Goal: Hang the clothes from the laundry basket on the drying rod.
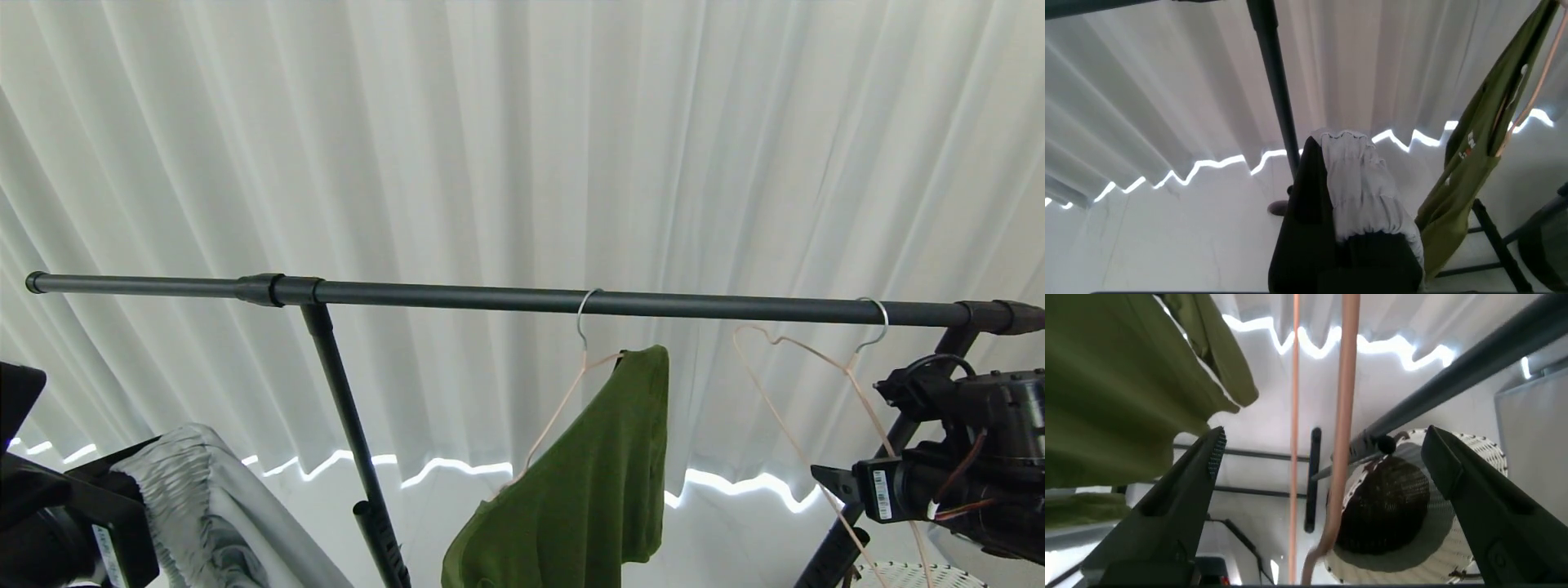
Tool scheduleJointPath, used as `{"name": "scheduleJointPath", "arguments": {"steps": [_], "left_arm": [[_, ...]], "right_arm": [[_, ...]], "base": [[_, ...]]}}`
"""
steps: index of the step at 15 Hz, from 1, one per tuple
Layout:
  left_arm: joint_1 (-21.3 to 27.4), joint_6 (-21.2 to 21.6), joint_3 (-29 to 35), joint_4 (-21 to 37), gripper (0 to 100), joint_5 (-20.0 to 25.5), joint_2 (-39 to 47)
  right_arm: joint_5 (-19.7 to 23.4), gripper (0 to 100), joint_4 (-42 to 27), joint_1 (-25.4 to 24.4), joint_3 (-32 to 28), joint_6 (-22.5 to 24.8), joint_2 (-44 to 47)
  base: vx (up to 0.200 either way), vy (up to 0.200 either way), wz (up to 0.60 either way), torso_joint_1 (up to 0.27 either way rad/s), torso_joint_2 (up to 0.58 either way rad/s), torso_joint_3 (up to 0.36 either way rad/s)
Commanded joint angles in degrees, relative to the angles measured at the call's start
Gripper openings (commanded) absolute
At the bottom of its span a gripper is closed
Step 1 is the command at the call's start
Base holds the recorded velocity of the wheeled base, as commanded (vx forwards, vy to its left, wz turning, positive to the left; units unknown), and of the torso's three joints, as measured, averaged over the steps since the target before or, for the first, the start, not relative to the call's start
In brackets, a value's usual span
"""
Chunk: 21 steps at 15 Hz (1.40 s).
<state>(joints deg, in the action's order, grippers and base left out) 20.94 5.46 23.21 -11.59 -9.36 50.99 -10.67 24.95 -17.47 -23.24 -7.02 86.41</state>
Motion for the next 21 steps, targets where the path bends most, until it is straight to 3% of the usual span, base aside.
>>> {"name": "scheduleJointPath", "arguments": {"steps": [1, 2, 12, 21], "left_arm": [[-0.03, -0.01, 0.08, -0.1, 0, -0.04, -0.02], [-0.03, -0.01, 0.08, -0.01, 0, -0.04, -0.02], [-0.03, 0.08, 0.08, -0.01, 0, -0.04, -1.42], [-0.03, -0.01, -0.89, -0.01, 0, -0.04, -1.25]], "right_arm": [[0.03, 100, 0.01, -0.02, -0.5, -0.01, 1.04], [-0.06, 0, 0.09, -0.02, -0.5, 0.08, 0.96], [-0.23, 0, 2.03, 0.07, -0.41, -0.27, 0.87], [0.3, 0, 2.03, -0.02, 0.47, -5.11, -10.29]], "base": [[0.0, 0.0, 0.0, 0.0, 0.0, 0.0], [0.0, 0.0, 0.0, 0.0, 0.0, 0.0], [0.0, 0.0, 0.0, 0.0, 0.0, 0.0], [0.0, 0.0, 0.0, 0.0, 0.0, 0.0]]}}
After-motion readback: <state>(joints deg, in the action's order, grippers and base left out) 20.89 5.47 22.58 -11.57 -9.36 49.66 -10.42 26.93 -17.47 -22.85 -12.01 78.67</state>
